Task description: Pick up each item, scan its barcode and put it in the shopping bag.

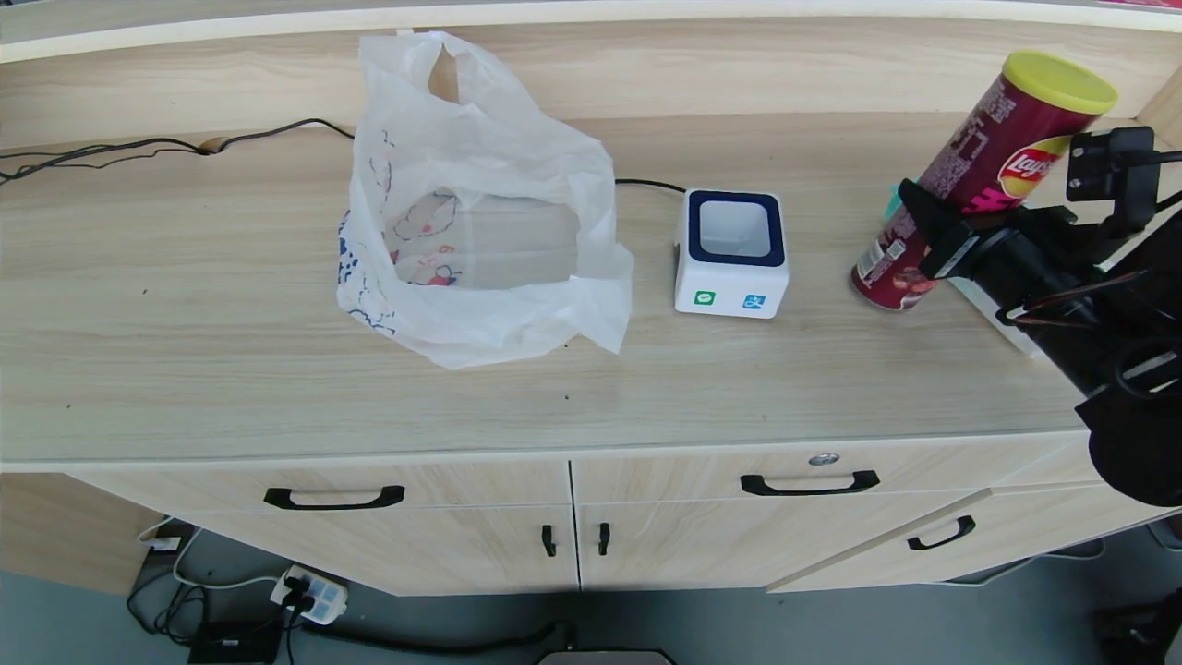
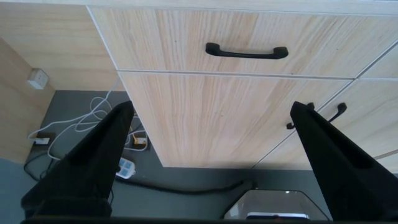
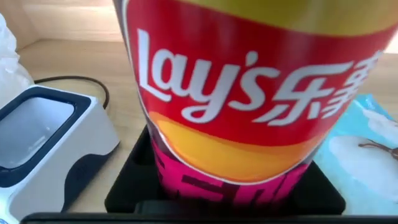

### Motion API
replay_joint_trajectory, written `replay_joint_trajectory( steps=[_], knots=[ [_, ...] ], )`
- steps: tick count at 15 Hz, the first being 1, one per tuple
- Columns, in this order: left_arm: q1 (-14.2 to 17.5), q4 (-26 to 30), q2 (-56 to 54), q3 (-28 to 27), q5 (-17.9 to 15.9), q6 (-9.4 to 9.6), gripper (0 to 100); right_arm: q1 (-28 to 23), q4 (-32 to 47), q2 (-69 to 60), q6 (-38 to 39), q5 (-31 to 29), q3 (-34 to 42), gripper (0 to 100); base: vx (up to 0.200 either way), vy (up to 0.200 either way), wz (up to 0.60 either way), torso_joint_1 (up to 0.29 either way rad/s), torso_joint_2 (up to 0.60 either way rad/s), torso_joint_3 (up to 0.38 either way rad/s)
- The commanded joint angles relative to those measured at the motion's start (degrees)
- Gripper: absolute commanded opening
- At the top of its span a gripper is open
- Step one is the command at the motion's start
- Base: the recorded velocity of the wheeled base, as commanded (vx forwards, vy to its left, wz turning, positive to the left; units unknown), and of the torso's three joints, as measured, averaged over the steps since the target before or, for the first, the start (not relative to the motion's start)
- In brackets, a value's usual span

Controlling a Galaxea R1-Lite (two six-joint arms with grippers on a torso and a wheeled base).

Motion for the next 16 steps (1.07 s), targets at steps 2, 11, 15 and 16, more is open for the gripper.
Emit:
replay_joint_trajectory(
  steps=[2, 11, 15, 16],
  knots=[
    [-0.01, -0.02, 0.09, 0.0, 0.01, -0.18, 100, 2.62, -1.53, -0.56, -0.48, 0.03, 2.37, 0, 0.0, 0.0, 0.0, 0.0, 0.0, 0.0],
    [-0.01, 0.07, 0.09, 0.0, 0.01, -0.27, 100, 10.35, -0.3, -7.68, -0.48, 0.38, -2.29, 0, 0.0, 0.0, 0.0, 0.0, 0.0, 0.0],
    [-0.01, 0.07, 0.09, 0.0, 0.01, -0.27, 100, 14.83, 1.11, -9.43, 9.1, 0.3, -3.52, 0, 0.0, 0.0, 0.0, 0.0, 0.0, 0.0],
    [-0.01, 0.07, 0.09, 0.0, 0.01, -0.18, 100, 15.36, 1.02, -9.52, 10.15, 0.56, -3.34, 0, 0.0, 0.0, 0.0, 0.0, 0.0, 0.0]
  ],
)
